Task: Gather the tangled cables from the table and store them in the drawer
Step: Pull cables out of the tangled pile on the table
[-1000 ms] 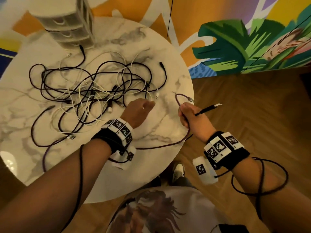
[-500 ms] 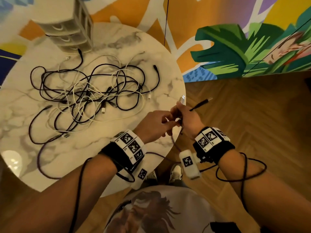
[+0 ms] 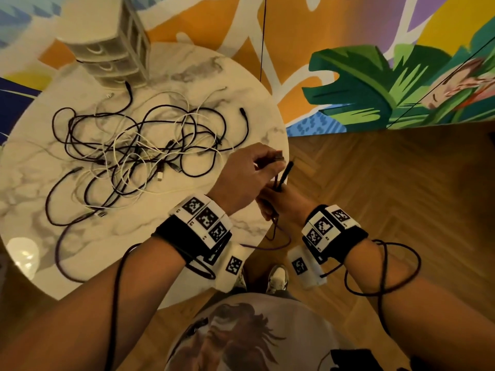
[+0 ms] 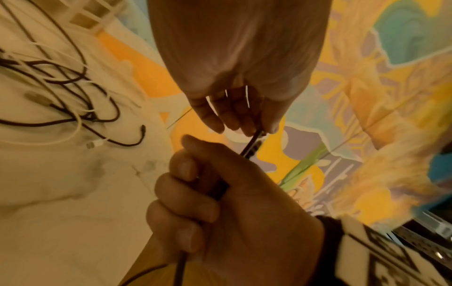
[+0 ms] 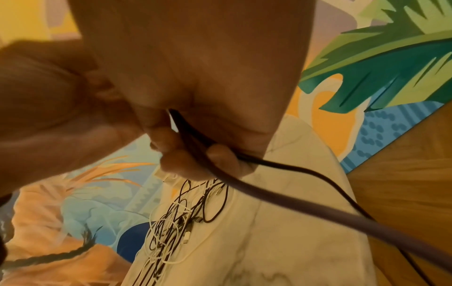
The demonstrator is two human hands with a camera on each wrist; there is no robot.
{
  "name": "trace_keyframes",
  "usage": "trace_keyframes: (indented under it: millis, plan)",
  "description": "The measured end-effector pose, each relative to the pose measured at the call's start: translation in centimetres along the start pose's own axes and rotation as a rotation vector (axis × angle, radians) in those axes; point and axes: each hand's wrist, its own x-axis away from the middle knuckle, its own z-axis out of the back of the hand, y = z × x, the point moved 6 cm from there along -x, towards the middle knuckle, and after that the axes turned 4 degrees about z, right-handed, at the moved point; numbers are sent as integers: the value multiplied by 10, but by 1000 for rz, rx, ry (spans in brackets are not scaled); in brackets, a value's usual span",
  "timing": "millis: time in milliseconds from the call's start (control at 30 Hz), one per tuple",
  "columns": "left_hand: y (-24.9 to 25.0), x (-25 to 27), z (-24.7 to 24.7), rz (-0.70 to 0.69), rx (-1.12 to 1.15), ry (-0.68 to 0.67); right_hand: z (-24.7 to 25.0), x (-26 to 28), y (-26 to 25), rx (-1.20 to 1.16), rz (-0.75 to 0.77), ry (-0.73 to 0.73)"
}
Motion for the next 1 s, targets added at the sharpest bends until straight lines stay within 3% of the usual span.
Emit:
trace_keyframes:
  millis: [133,433,567,667,733,833,933,1000]
  plan:
    - [13,4,-10,-67,-64,-35,-3,-1,-4,100,-44,-17]
    - [6,2,-5,-22,-117,53,6,2,3,147,-40,2]
    - [-3,-4,-7,46,-154,26,10,-1,10,130,-58,67]
    - [-10,-4,-5,53,-131,34,21,-3,10,-93,-44,234]
    - [-24,3,-13,79,-173,-70,39,-1,5,-375,-24,388]
    - [-66,32,-48,157,-379,-463,59,0,-6,-631,8,414]
    - [-111,65,-75,191,-759,-825,67,-2,-13,-692,31,454]
    - [-129,73,-74,193,-981,-938,72,-3,-17,-699,60,528]
